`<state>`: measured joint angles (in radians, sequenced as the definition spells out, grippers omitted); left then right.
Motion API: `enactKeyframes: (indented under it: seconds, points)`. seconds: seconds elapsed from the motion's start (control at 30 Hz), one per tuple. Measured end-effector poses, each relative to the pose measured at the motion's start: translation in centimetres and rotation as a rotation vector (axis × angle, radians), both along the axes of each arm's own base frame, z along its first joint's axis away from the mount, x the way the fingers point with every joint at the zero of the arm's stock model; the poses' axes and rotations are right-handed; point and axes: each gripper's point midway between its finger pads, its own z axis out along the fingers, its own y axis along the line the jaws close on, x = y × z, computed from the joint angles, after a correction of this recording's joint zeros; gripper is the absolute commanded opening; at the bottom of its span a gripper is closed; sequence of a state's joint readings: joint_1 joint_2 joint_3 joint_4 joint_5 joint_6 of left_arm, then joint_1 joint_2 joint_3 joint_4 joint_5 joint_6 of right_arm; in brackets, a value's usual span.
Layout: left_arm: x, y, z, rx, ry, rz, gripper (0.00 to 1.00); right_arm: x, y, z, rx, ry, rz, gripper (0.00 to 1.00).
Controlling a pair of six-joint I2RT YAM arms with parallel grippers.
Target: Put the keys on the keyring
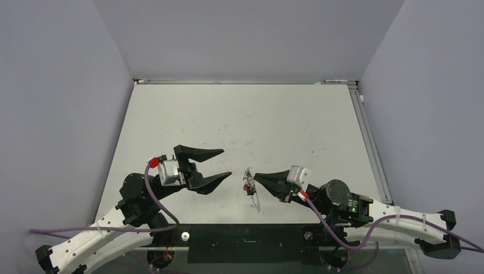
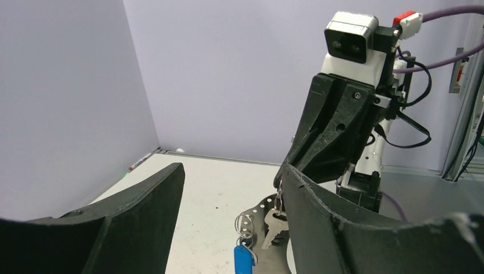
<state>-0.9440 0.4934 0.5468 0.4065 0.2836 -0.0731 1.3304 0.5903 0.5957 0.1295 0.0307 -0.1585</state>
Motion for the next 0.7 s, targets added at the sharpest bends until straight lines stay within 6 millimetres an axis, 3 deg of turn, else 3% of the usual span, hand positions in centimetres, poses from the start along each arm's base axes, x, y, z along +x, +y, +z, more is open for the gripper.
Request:
enactKeyframes:
  seconds: [0.1,0.37,0.7]
  points:
    - [0.5,-0.6,-0.5,0.024,0.017,-0.010,0.56,0.0,-0.2,0.1,0.017,0.008,-0.005,0.05]
    - [0.6,-1.8,-5.2,0.109,0.092,-0.110,0.46,-0.6,0.9,-1.0,-0.021,0.033,0.044,0.05]
    - [-1.4,-2.1,-5.5,0.124,0.073,-0.225,0.37,-1.3,1.5,-1.6,-0.042,0.042,0.086,0.05]
